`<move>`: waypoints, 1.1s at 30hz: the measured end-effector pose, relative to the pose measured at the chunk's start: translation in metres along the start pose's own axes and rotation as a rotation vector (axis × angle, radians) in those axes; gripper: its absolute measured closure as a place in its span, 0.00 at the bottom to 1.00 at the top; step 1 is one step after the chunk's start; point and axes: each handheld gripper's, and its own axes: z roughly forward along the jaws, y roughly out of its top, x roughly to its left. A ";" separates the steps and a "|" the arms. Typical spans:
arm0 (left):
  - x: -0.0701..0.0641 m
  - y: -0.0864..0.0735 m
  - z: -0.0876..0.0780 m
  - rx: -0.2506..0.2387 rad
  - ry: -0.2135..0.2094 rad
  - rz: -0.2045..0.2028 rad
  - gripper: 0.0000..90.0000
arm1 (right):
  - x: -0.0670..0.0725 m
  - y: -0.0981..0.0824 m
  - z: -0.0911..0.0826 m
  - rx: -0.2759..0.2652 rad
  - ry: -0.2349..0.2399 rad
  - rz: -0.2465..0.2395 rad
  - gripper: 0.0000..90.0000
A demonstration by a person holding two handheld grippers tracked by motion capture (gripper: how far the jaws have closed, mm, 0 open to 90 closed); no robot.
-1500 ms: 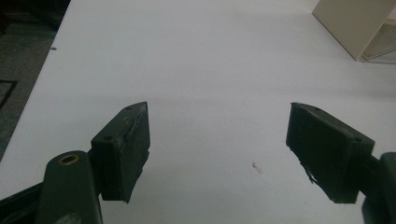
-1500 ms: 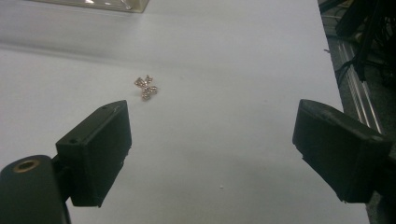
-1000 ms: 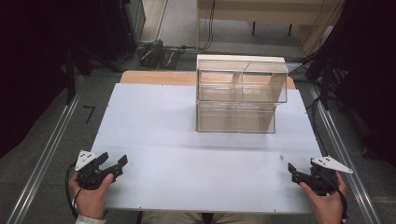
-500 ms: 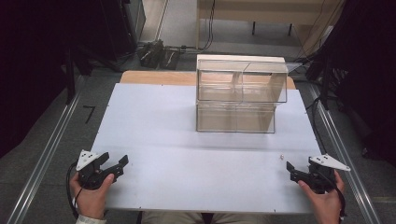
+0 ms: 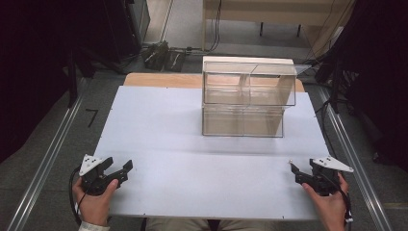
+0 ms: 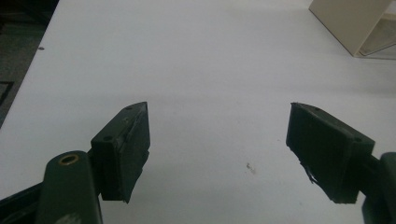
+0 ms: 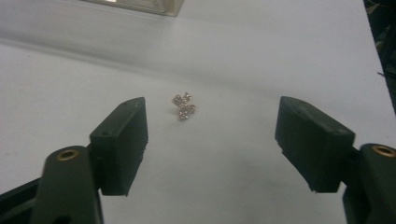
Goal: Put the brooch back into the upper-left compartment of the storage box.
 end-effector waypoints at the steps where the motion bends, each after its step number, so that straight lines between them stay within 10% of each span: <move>1: 0.000 0.000 0.000 0.000 0.000 0.000 0.26 | 0.002 0.001 0.001 0.004 -0.001 -0.002 0.32; 17: 0.000 0.000 0.000 0.001 -0.003 0.000 0.26 | 0.011 0.012 0.018 -0.002 0.010 -0.026 0.66; 33: 0.000 0.000 0.000 0.004 -0.006 -0.001 0.25 | 0.014 0.013 0.029 0.022 0.003 -0.009 0.72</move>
